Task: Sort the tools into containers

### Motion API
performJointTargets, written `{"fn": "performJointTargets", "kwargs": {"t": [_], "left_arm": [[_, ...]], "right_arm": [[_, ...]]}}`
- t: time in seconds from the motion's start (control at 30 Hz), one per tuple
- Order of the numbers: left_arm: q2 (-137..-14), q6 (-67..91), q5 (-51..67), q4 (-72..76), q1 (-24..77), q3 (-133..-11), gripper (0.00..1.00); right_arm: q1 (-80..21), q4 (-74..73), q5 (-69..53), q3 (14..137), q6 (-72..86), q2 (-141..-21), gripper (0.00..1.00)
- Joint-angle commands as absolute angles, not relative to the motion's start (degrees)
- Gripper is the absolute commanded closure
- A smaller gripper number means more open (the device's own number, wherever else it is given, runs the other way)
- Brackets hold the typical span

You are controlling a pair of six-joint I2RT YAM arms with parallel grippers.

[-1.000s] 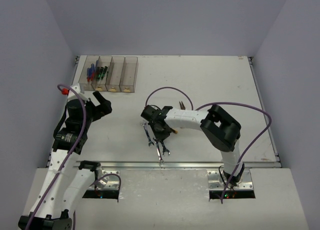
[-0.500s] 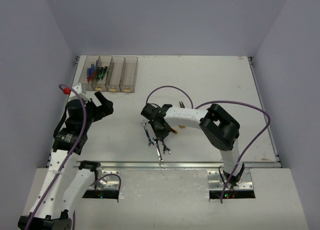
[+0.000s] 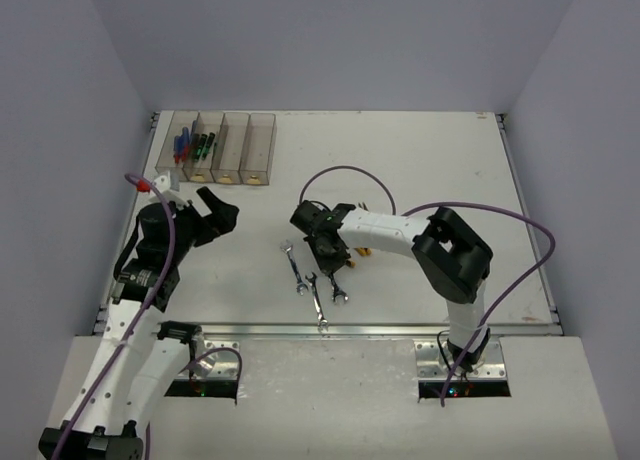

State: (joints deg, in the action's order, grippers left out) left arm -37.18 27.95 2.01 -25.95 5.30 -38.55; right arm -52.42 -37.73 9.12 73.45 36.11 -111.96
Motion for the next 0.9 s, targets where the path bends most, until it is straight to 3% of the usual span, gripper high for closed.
{"fn": "performJointTargets", "kwargs": {"t": [0.0,0.2,0.4,0.87], "left_arm": [[-38.7,35.9,16.4,-14.1,6.0,-28.8,0.0],[-42.0,44.7,25.3,9.3,9.5,-17.7,0.0],[-47.9,52.4,23.9,31.7,17.4,-11.8,0.01],[-58.9,58.8,20.7,46.1,20.7,-11.1,0.2]], "right_arm": [[-52.5,-36.8,10.0,73.2,35.5,-106.3,1.0],[-52.4,-36.9,9.2,73.4,35.2,-103.3,1.0],[-52.5,-36.7,7.5,75.2,34.4,-100.0,1.0],[-53.0,-30.3,-1.6,74.8,33.7,-93.2,1.0]]}}
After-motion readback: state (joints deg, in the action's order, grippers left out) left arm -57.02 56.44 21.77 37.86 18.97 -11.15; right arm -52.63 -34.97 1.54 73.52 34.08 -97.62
